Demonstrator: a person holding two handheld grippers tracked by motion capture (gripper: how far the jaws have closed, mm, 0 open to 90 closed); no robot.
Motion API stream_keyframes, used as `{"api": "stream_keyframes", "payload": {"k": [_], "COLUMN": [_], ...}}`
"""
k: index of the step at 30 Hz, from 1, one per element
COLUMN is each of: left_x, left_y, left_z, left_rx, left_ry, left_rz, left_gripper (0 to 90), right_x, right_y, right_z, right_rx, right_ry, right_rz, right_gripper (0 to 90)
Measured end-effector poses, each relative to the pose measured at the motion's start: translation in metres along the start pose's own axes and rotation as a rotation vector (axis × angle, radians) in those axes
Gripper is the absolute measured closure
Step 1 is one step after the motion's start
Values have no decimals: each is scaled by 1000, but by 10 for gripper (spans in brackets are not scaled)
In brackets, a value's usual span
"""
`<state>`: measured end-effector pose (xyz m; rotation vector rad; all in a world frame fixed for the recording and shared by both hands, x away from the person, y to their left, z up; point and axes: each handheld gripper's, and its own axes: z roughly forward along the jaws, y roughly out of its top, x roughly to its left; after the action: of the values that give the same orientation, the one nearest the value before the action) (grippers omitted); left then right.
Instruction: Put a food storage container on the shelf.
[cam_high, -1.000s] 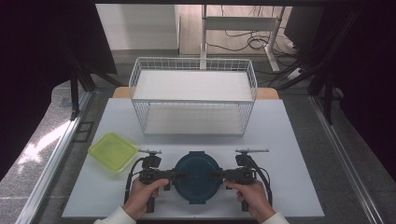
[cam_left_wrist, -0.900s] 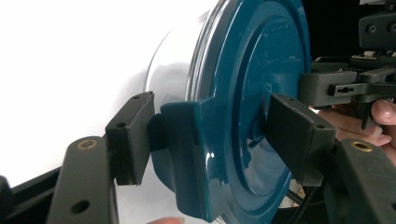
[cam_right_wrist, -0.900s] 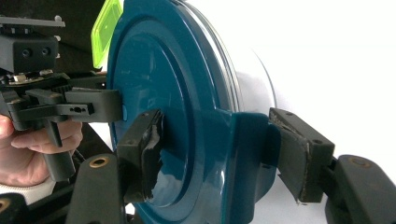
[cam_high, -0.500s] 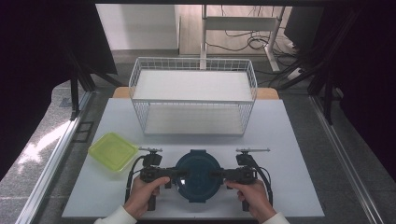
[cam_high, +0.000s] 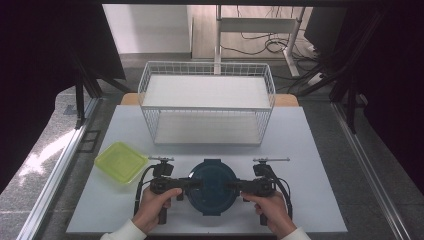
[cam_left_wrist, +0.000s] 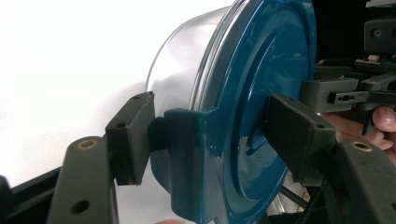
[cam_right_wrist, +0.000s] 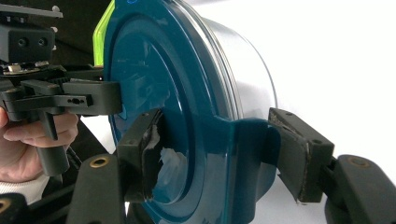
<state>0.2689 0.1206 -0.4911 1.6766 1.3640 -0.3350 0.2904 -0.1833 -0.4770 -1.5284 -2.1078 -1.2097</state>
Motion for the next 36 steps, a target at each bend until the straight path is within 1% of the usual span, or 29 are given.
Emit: {"api": "stream_keyframes", "payload": {"k": [10,23,30,36], "left_x": [-2,-4,-8,-12], "left_y": [4,8,16,23], "left_z": [2,2,4,1], "left_rx": [0,5,9,-5], "left_ry": [-8,-17,-21,-19], "left_rz": [4,11,21,27], "left_gripper": [342,342,341,341], "right_x": [1,2,2,5], "right_y": [2,5,10,16], "right_z": [-4,-8,-13,-17], "right_rx": [-12,-14,-25,-38], "right_ry": [-9,-18,-25,-25], "right_rz": [-13,-29,-35,-43], "right_gripper": [369,369,368,369]}}
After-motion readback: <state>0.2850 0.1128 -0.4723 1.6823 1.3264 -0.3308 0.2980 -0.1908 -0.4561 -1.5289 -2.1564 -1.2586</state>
